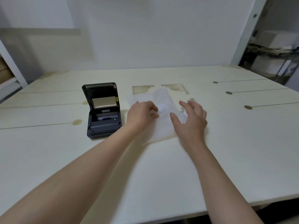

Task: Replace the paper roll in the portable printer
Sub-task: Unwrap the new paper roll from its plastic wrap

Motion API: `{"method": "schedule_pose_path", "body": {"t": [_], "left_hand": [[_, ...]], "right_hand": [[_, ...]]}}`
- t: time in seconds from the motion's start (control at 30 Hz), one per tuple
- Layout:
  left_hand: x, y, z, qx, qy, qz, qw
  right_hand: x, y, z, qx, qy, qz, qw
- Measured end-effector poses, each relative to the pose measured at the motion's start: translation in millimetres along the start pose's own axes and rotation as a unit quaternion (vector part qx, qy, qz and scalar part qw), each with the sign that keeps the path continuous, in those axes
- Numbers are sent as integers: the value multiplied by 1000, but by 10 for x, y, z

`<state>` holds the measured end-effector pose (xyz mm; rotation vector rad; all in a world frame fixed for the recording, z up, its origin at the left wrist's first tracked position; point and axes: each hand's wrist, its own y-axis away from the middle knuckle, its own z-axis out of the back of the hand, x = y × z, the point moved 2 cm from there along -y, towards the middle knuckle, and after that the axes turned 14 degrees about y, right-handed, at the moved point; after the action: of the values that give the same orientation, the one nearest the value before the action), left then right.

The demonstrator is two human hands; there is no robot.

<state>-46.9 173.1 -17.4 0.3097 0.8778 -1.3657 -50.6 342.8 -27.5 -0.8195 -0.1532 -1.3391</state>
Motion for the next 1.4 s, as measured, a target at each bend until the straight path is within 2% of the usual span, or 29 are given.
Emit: {"method": "schedule_pose_path", "body": {"t": [0.2,0.33,0.37,0.5,0.67,0.73,0.8,0.87,0.93,1.0,1.1,1.27,1.4], "left_hand": [[-77,-68,56,-68,58,-5,996],[-83,-148,53,-95,76,3,993],[-61,-162,47,-94,72,18,993],[97,-215,34,-73,90,88,989],[61,-201,49,-12,64,95,993],[9,-176,58,-15,85,67,994],[-62,-132,74,-8,157,18,987],[-103,-77,71,52,212,-38,975],[-50,-31,30,125,159,-85,976],[58,-4,-15,164,55,-111,979],[166,-4,-47,174,-30,-75,981],[206,-27,-95,190,-17,-9,982],[161,6,-110,193,68,-2,979]], "right_hand": [[98,47,58,114,20,38,993],[96,69,133,237,-7,63,970],[100,71,126,244,-7,74,967],[88,-6,85,152,-40,61,986],[92,-134,-43,50,-58,21,997],[101,-182,-101,23,-35,14,999],[117,-235,-142,5,7,19,1000],[137,-288,-170,-26,42,36,998],[135,-335,-196,-54,59,45,996],[96,-364,-253,-53,61,51,995],[51,-345,-346,-14,59,85,995],[70,-321,-312,-15,56,96,994],[17,-314,-330,69,77,79,992]]}}
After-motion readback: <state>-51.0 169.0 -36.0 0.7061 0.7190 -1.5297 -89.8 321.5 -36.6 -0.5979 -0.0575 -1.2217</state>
